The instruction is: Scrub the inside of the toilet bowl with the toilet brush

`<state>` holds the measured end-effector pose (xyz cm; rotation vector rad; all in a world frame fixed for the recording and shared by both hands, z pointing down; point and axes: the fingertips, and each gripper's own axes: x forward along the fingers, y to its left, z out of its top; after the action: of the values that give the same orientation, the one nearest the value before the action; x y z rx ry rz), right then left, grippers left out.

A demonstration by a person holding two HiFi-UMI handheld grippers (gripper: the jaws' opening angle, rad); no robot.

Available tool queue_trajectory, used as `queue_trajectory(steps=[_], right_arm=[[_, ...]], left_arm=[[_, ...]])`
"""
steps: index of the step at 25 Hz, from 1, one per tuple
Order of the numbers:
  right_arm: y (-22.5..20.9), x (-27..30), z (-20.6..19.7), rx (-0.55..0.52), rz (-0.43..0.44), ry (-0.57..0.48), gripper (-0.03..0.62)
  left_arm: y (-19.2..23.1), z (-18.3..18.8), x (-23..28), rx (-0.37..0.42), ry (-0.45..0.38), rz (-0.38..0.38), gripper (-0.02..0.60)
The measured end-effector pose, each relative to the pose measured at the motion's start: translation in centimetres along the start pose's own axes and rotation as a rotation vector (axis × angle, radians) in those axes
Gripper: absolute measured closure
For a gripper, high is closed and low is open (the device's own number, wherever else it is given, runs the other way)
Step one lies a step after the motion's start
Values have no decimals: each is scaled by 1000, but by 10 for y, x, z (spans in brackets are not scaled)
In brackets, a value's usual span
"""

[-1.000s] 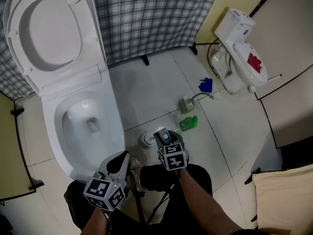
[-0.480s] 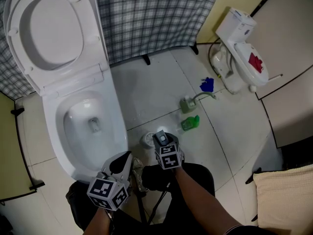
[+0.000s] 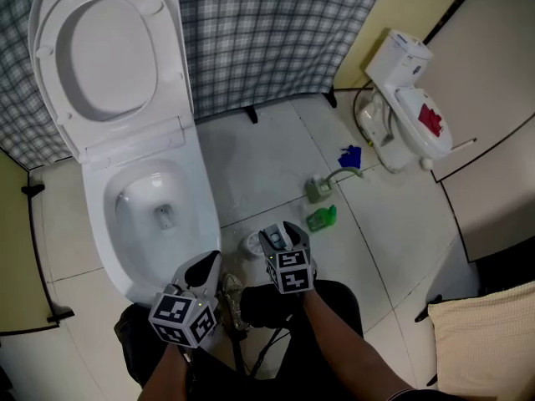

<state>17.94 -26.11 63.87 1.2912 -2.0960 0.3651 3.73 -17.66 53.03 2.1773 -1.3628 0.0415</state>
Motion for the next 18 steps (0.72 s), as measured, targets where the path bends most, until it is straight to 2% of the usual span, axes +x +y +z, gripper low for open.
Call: queue_trajectory(steps=[3, 9, 11, 15, 16, 18], right_arm=[[10, -25, 39, -20, 21, -109, 304], [60, -94, 132, -74, 168, -329, 310], [82, -123, 162, -120, 211, -408, 408], [116, -180, 227, -163, 270, -540, 511], [122, -193, 239, -171, 277, -562, 554], [132, -217, 257, -188, 299, -600, 591]], left_arm=[[2, 13, -9, 7, -42, 14, 572], [0, 68, -44, 98, -150, 75, 571], [-5, 91, -64, 146, -185, 92, 572], [-27, 159, -108, 225, -278, 78, 572], [-36, 175, -120, 238, -298, 66, 572], [-49, 200, -141, 255, -337, 52, 572]])
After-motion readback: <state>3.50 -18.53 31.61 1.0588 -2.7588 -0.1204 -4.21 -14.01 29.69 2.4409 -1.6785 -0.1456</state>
